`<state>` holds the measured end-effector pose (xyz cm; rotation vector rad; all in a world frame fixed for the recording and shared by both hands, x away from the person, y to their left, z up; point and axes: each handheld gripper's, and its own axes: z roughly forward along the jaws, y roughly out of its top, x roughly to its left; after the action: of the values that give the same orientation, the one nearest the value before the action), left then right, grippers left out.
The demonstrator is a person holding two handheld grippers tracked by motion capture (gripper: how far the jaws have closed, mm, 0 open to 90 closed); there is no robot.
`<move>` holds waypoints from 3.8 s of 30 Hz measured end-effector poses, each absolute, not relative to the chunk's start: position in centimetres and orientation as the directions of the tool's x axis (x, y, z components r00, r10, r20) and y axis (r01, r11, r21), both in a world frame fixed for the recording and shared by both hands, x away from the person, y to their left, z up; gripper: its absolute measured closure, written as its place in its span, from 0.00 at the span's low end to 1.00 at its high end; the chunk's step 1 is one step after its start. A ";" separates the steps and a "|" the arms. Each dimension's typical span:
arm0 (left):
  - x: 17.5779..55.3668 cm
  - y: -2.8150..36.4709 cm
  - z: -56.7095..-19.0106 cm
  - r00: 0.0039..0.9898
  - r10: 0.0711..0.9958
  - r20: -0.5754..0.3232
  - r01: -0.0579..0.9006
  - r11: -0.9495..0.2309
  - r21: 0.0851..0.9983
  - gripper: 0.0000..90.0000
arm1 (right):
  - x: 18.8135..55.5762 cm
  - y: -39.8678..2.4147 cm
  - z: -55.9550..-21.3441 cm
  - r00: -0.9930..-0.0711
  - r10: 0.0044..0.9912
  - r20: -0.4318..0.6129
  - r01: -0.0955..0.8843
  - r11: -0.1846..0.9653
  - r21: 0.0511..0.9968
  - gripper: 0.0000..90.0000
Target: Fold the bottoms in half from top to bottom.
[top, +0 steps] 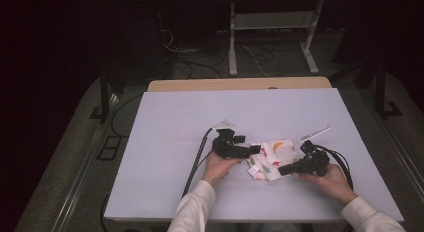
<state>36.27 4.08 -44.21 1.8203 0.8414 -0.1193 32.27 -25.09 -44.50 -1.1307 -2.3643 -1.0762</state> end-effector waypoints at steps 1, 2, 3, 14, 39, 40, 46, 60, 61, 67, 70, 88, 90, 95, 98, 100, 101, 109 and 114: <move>36.3 4.0 -44.2 0.746 0.486 -0.455 0.594 -0.178 0.785 0.16 | 32.3 -25.1 -44.5 -0.642 0.534 0.550 0.766 0.409 0.496 0.99; 36.3 4.0 -44.2 0.747 0.485 -0.454 0.593 -0.178 0.786 0.16 | 32.2 -25.0 -44.5 -0.642 0.535 0.549 0.766 0.411 0.494 0.99; 36.3 3.9 -44.1 0.748 0.483 -0.455 0.593 -0.177 0.786 0.16 | 32.2 -25.0 -44.5 -0.643 0.535 0.548 0.765 0.415 0.492 0.99; 36.1 3.8 -44.1 0.779 0.494 -0.386 0.551 -0.246 0.797 0.12 | 31.8 -25.6 -43.0 -0.671 0.498 0.549 0.738 0.386 0.553 0.99; 36.8 4.0 -42.7 0.786 0.485 -0.382 0.560 -0.301 0.771 0.02 | 35.3 -26.7 -38.0 -0.721 0.551 0.420 0.667 0.388 0.636 0.66; 36.8 3.9 -42.6 0.788 0.483 -0.382 0.560 -0.303 0.771 0.02 | 35.6 -26.7 -38.0 -0.722 0.555 0.413 0.665 0.390 0.637 0.62; 37.4 3.9 -42.3 0.788 0.488 -0.375 0.558 -0.309 0.770 0.01 | 37.1 -27.2 -38.0 -0.713 0.566 0.415 0.670 0.376 0.640 0.34; 38.8 4.2 -43.2 0.766 0.507 -0.395 0.588 -0.305 0.749 0.00 | 39.3 -28.4 -38.5 -0.676 0.606 0.419 0.692 0.329 0.642 0.00; 38.8 4.2 -43.3 0.764 0.507 -0.400 0.592 -0.302 0.747 0.00 | 39.4 -28.5 -38.7 -0.675 0.609 0.417 0.694 0.330 0.640 0.00; 39.3 4.1 -43.9 0.745 0.511 -0.429 0.616 -0.279 0.737 0.01 | 40.1 -28.8 -40.0 -0.663 0.622 0.417 0.704 0.328 0.631 0.01; 39.5 4.0 -44.2 0.736 0.509 -0.446 0.627 -0.265 0.733 0.01 | 40.3 -29.0 -40.7 -0.655 0.626 0.423 0.712 0.323 0.623 0.02; 39.6 2.9 -45.7 0.734 0.488 -0.473 0.642 -0.268 0.719 0.19 | 41.1 -30.0 -44.1 -0.618 0.645 0.449 0.740 0.285 0.610 0.14; 39.6 2.8 -45.9 0.733 0.486 -0.476 0.644 -0.270 0.715 0.26 | 41.2 -29.9 -44.2 -0.618 0.643 0.452 0.742 0.287 0.606 0.16; 39.7 2.7 -46.1 0.730 0.480 -0.487 0.648 -0.257 0.717 0.46 | 41.2 -29.6 -44.7 -0.631 0.634 0.447 0.735 0.305 0.605 0.27; 39.7 2.7 -46.0 0.729 0.473 -0.494 0.649 -0.248 0.719 0.59 | 41.3 -29.4 -44.9 -0.632 0.634 0.446 0.735 0.310 0.603 0.34; 39.7 2.7 -46.1 0.730 0.479 -0.487 0.645 -0.247 0.724 0.66 | 41.3 -29.3 -45.0 -0.636 0.632 0.443 0.732 0.310 0.607 0.40; 39.8 2.7 -46.1 0.728 0.483 -0.487 0.646 -0.245 0.723 0.69 | 41.3 -29.1 -45.0 -0.636 0.637 0.436 0.731 0.315 0.606 0.45; 40.0 2.6 -46.3 0.718 0.487 -0.498 0.662 -0.255 0.705 0.88 | 41.3 -28.7 -45.2 -0.645 0.617 0.451 0.736 0.345 0.582 0.82; 39.9 2.6 -46.1 0.727 0.494 -0.476 0.649 -0.269 0.712 0.92 | 41.3 -28.7 -45.1 -0.645 0.611 0.460 0.741 0.351 0.573 0.93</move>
<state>39.93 2.65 -46.14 1.9293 0.8772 -0.1946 41.25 -28.74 -45.12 -1.2339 -2.4412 -1.1709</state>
